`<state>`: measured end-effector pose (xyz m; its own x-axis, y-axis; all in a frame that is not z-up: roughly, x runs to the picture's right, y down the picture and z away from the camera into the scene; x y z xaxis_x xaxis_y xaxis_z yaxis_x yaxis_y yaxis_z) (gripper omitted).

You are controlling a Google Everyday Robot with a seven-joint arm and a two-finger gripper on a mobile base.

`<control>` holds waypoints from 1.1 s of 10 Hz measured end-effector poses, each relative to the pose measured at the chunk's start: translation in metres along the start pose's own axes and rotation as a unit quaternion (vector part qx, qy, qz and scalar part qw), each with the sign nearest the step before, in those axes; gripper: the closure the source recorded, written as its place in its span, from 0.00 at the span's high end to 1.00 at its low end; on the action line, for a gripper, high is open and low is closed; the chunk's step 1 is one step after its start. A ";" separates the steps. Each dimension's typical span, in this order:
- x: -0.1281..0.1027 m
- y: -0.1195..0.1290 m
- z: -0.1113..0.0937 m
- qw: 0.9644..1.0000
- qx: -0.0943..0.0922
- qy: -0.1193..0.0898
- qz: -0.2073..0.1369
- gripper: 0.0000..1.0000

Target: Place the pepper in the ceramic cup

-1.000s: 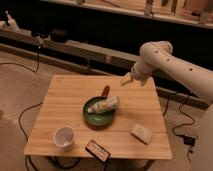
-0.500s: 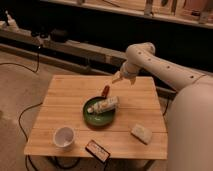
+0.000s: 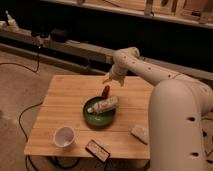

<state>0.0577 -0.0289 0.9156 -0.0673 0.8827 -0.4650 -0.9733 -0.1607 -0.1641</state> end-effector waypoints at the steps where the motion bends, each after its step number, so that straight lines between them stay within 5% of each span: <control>1: -0.001 0.002 0.008 1.000 0.002 0.002 0.002 0.72; 11: -0.001 -0.006 0.085 0.999 0.024 0.035 -0.004 0.72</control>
<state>0.0453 0.0084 0.9907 -0.0455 0.8506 -0.5238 -0.9833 -0.1308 -0.1269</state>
